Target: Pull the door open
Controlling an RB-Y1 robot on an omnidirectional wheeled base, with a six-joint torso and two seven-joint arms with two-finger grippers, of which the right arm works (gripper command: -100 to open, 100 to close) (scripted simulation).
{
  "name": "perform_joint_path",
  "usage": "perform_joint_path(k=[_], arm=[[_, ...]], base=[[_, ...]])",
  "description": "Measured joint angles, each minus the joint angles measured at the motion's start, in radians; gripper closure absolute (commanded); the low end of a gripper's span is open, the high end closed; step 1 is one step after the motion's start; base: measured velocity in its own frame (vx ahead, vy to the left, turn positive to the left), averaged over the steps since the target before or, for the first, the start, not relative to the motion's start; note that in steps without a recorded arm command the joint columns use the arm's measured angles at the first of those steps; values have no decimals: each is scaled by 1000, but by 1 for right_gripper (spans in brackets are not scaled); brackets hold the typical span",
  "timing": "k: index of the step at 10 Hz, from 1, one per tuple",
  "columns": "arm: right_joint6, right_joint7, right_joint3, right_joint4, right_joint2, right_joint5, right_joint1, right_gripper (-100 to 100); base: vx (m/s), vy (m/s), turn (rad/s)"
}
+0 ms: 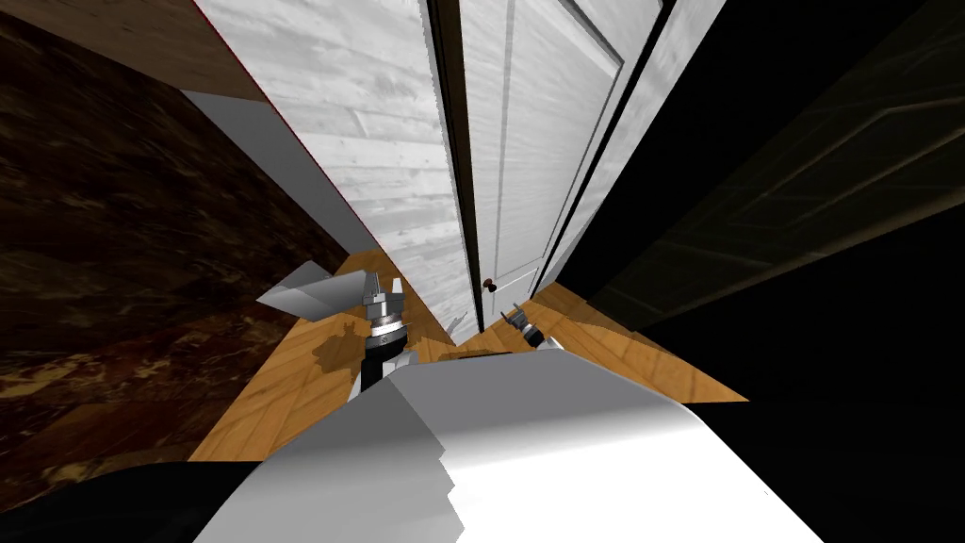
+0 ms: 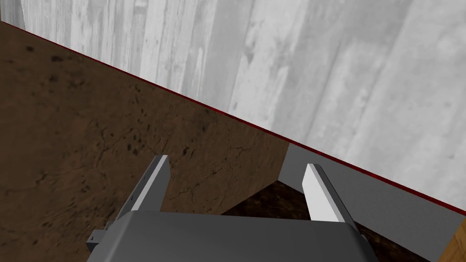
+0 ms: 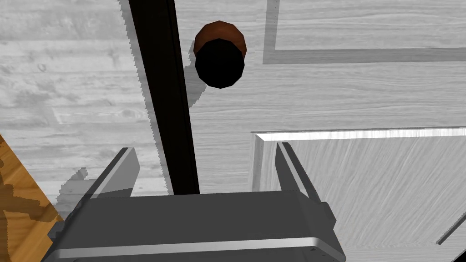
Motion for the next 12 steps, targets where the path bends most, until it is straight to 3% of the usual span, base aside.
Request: perform_joint_path(k=[8,12], arm=[[-6,7,-8,0,-25,-10,-2,-100],[-11,24,-20,14,-48,-24,-11,-100]], base=[[-228,11,45],[-223,27,78]])
